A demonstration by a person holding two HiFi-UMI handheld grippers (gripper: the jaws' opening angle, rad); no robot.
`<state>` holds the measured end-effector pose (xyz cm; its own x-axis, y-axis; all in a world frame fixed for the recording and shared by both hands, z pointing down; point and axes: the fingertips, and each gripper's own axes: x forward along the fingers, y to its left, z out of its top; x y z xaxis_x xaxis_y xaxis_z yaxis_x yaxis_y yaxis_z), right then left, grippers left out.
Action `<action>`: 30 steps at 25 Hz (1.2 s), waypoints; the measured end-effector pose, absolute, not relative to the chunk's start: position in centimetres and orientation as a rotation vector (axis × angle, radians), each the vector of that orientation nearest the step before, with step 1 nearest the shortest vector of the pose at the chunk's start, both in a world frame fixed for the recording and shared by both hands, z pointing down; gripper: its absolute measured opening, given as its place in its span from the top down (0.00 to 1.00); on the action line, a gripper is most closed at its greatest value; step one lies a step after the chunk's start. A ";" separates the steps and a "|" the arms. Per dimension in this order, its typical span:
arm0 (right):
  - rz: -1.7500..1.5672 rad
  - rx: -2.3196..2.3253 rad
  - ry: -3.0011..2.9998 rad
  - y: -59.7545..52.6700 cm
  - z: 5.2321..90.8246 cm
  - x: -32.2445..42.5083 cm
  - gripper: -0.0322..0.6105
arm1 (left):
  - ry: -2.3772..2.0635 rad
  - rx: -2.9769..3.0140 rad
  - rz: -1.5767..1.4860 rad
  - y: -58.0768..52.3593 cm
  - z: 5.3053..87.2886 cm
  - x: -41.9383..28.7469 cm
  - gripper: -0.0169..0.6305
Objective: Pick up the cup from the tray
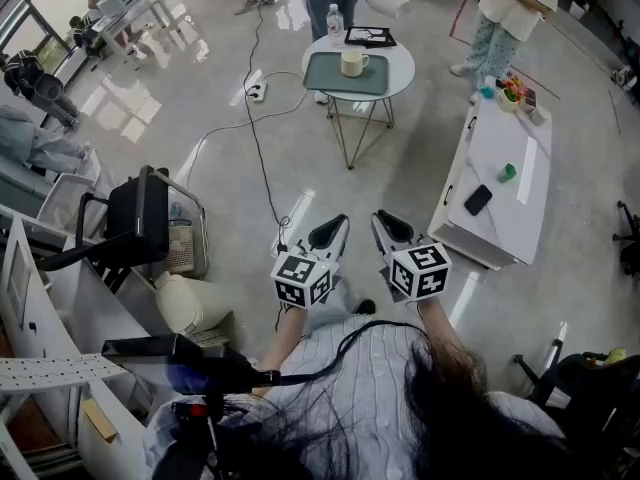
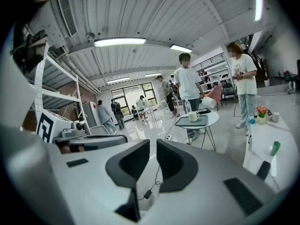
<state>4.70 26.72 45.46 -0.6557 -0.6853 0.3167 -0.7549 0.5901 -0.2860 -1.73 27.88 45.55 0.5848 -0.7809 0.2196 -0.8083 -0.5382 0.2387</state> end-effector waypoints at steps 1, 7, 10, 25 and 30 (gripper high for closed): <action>0.601 1.209 -2.641 26.7 45.6 4.8 0.86 | -1.293 2.503 0.123 27.8 45.7 -1.7 0.95; 0.617 1.206 -2.632 26.2 46.2 5.1 0.86 | -1.285 2.503 0.138 27.4 46.2 -1.4 0.95; 0.628 1.204 -2.625 25.4 46.6 5.0 0.86 | -1.280 2.503 0.155 26.5 46.5 -1.4 0.95; 0.665 1.289 -2.578 16.5 46.6 5.5 0.86 | -1.177 2.567 0.161 16.6 45.8 -1.2 0.95; 0.694 1.314 -2.559 13.4 46.5 4.5 0.86 | -1.129 2.591 0.176 13.3 45.3 -1.8 0.95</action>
<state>4.51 13.41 46.46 -0.5923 -0.7193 0.3630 -0.8041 0.4999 -0.3217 -1.76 13.26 45.33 0.6820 -0.6934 0.2324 -0.7312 -0.6419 0.2308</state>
